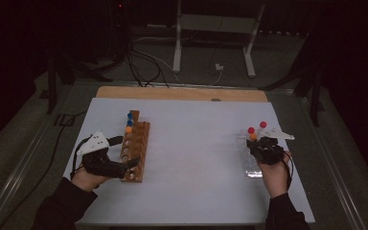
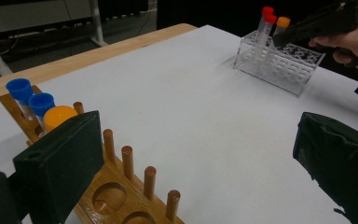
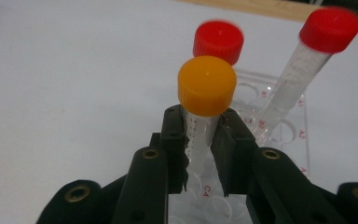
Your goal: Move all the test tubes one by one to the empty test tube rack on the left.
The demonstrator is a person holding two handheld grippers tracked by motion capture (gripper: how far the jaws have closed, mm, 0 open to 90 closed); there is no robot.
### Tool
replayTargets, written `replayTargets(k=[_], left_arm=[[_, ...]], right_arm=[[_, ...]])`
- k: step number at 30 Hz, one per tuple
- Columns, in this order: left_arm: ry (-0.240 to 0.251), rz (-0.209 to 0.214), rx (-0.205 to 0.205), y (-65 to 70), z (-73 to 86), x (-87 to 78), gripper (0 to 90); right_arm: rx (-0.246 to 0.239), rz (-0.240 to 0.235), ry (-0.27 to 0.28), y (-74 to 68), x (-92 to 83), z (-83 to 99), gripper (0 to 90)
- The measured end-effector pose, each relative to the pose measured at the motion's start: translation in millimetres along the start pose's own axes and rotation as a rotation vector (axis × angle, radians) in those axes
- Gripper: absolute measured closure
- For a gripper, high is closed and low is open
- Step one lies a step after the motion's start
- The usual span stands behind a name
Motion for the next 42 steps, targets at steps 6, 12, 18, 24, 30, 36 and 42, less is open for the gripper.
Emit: replayTargets(k=[6,12,18,24,30,36,42], left_arm=[[-0.002,0.004,0.006,1.5,-0.4,0.3,2.6],[-0.006,0.011,0.007,2.8,-0.7,0.7,2.6],[-0.004,0.025,0.015,6.9,-3.1,0.2,2.6],[0.002,0.049,0.026,13.2,-7.9,0.6,2.6],[-0.007,0.085,0.038,21.7,-12.4,4.4,2.7],[-0.015,0.109,0.056,30.2,-16.7,9.7,2.7],[-0.016,0.144,0.076,42.8,-24.5,16.3,2.8]], right_arm=[[-0.015,0.004,0.044,-3.9,-13.0,-7.4,75.2],[-0.036,0.005,0.092,-9.4,-29.9,-15.8,75.2],[-0.065,0.006,0.128,-19.3,-44.1,-22.9,75.2],[-0.091,-0.021,0.138,-31.4,-48.9,-26.3,75.2],[-0.119,-0.079,0.111,-49.8,-41.4,-24.0,75.2],[-0.141,-0.143,0.078,-68.6,-30.9,-19.3,75.2],[-0.177,-0.214,0.042,-90.9,-21.9,-13.8,75.2]])
Point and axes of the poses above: each handheld gripper's, and its own axes: x roughly forward along the jaws, z roughly out of its underside, y roughly to its right, the point moved 4 cm from there along x, roughly forward along the jaws, and after that the axes turned 14 degrees about -z, right-handed, at the moved point
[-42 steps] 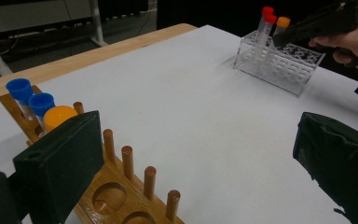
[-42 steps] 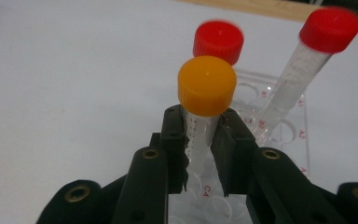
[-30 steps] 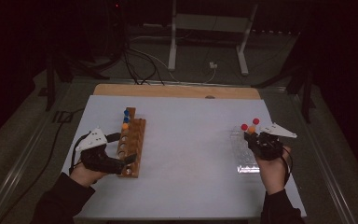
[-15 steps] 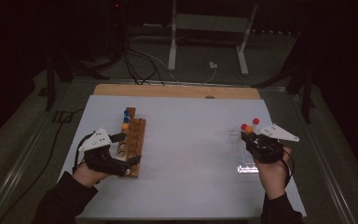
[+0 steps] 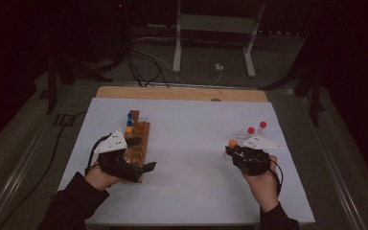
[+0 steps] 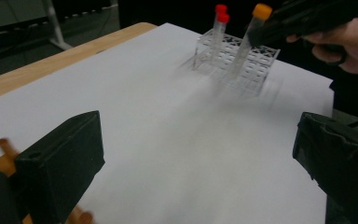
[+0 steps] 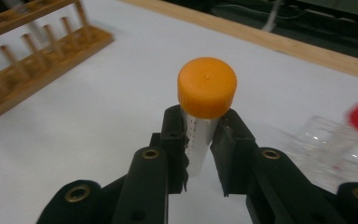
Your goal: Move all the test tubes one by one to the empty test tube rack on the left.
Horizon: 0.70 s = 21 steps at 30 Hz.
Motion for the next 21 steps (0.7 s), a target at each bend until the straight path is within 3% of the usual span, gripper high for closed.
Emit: replayTargets(k=[12,21], left_arm=[[-0.006,0.069,0.043,27.3,-16.0,23.3,4.6],[0.007,0.112,0.072,50.4,-29.9,42.9,10.2]], right_arm=[[-0.068,-0.134,-0.049,-38.9,19.5,0.1,75.2],[-0.087,-0.220,-0.076,-60.3,30.7,1.8,75.2]])
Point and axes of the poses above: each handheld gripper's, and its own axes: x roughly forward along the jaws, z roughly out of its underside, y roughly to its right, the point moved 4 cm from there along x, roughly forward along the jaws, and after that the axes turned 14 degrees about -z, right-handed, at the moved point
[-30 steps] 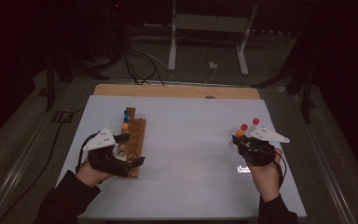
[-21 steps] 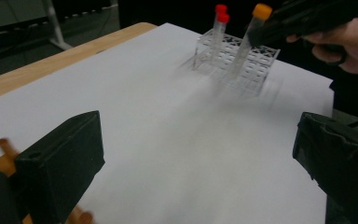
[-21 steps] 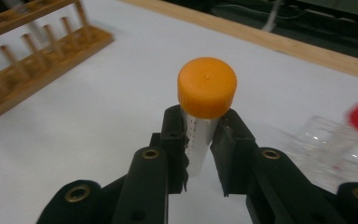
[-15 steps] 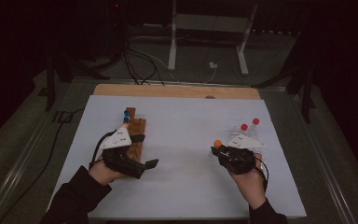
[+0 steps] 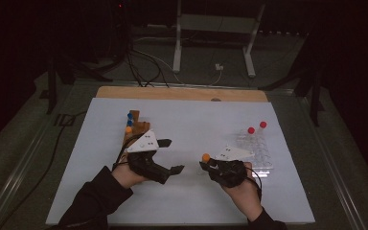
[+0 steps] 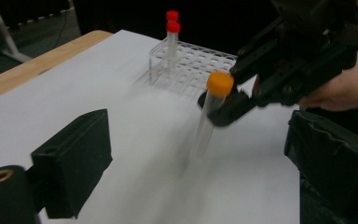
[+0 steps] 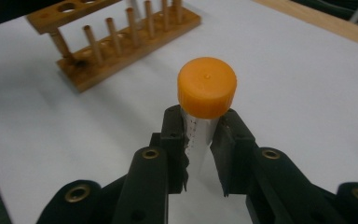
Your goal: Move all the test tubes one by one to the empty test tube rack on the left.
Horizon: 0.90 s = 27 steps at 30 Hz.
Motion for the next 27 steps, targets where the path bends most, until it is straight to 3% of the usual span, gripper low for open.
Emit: replayTargets(k=[6,10,21,27], left_arm=[[0.001,0.029,0.024,13.4,-8.6,17.1,17.3],[-0.004,0.034,0.041,19.6,-11.3,26.5,27.0],[-0.014,0.032,0.065,26.4,-11.8,42.0,54.0],[-0.036,0.046,0.077,29.3,-9.8,47.4,62.6]], right_arm=[[-0.015,-0.020,-0.006,-6.1,3.6,-0.5,75.2],[-0.015,-0.027,-0.004,-7.1,2.5,-0.9,75.2],[-0.019,-0.035,0.000,-9.1,1.9,-2.3,75.1],[-0.019,-0.035,0.005,-8.5,1.0,-2.8,75.2]])
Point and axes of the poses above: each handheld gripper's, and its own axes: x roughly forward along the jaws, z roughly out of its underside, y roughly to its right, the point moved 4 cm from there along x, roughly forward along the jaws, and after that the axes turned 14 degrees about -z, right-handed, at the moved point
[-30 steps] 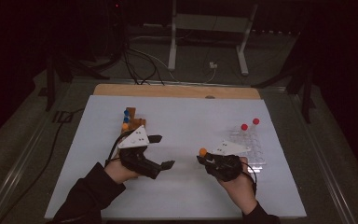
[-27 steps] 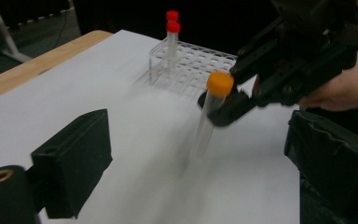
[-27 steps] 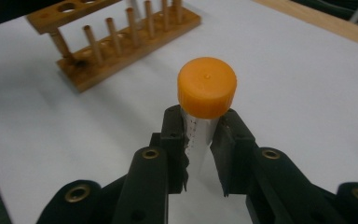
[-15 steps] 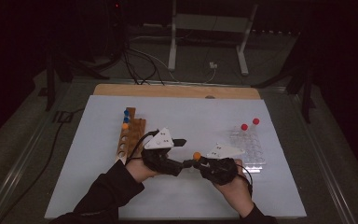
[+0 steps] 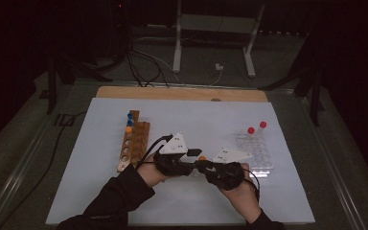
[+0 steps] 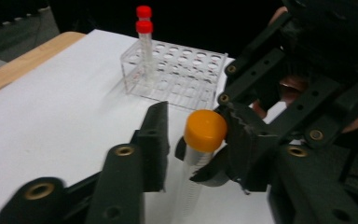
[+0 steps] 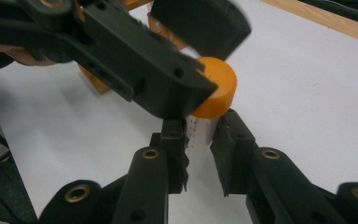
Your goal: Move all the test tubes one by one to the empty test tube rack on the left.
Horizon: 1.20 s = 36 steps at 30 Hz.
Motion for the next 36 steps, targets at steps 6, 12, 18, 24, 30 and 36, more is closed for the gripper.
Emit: replayTargets(k=[6,12,18,24,30,36], left_arm=[[-0.006,0.019,0.000,1.2,-0.2,2.3,70.5],[-0.010,0.005,0.017,0.8,-2.5,2.0,71.4],[0.006,-0.026,0.005,-5.8,-6.6,-3.3,71.6],[0.027,-0.064,-0.024,-18.6,-10.5,-15.1,71.8],[0.044,-0.109,-0.030,-30.5,-12.1,-27.1,71.8],[0.059,-0.151,-0.038,-45.7,-9.9,-43.1,71.8]], right_arm=[[0.003,0.004,-0.001,0.3,0.0,0.4,75.1],[0.001,0.004,0.009,1.0,-0.2,0.0,75.1],[-0.012,0.028,0.038,1.8,-3.7,-1.4,63.6],[-0.007,0.073,0.076,6.4,-14.5,-2.8,55.6],[0.004,0.094,0.105,10.8,-21.2,-2.0,38.2],[0.019,0.115,0.135,13.6,-25.5,-2.4,19.1]])
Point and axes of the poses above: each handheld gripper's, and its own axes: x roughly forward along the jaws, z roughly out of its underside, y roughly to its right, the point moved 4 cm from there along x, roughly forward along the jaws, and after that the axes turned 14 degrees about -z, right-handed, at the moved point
